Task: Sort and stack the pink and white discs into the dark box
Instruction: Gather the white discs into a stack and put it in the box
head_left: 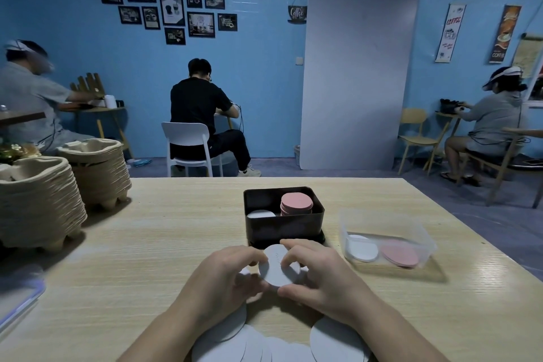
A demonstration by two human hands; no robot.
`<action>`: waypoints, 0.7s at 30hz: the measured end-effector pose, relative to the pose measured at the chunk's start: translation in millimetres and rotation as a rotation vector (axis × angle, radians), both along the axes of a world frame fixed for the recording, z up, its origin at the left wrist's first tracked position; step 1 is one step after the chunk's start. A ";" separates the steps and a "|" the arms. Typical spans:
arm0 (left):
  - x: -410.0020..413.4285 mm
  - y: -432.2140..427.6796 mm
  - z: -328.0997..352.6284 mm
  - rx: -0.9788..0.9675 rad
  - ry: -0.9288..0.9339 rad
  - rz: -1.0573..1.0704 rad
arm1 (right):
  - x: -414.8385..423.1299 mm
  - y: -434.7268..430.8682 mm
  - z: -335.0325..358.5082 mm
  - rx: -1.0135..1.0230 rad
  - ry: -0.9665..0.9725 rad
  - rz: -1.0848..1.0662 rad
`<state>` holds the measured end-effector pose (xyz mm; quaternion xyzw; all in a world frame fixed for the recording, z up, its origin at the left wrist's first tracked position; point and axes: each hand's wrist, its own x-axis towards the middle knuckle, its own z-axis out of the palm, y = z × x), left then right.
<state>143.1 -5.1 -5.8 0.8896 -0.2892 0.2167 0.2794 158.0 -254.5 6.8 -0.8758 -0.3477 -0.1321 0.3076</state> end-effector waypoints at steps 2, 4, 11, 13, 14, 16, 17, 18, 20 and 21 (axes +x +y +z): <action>0.2 0.2 0.6 -0.013 0.010 -0.008 | 0.0 -1.0 0.6 0.037 0.008 0.000; 0.2 0.1 0.7 -0.005 0.010 0.001 | 0.5 -1.0 0.7 0.040 0.008 0.001; 0.4 0.8 0.6 -0.006 0.066 0.041 | 1.4 -7.1 1.4 0.056 0.009 -0.030; 1.1 0.4 0.9 0.003 0.126 0.046 | 2.4 -11.5 0.0 0.072 0.010 -0.058; 1.7 0.1 1.1 0.016 0.151 0.053 | 3.2 -12.9 -1.3 0.069 0.011 -0.070; 3.8 -0.9 1.0 0.068 0.185 0.080 | 4.5 -14.1 -3.8 0.053 0.013 -0.093; 5.1 -1.4 0.8 0.095 0.207 0.092 | 5.1 -14.5 -4.7 0.046 0.013 -0.106; 6.1 -1.9 0.7 0.115 0.231 0.100 | 5.3 -14.8 -5.2 0.041 0.017 -0.119; 8.1 -3.0 1.0 0.138 0.266 0.109 | 5.8 -15.5 -5.4 0.037 0.029 -0.138; 8.8 -3.3 1.0 0.144 0.279 0.111 | 5.7 -15.6 -5.2 0.034 0.032 -0.140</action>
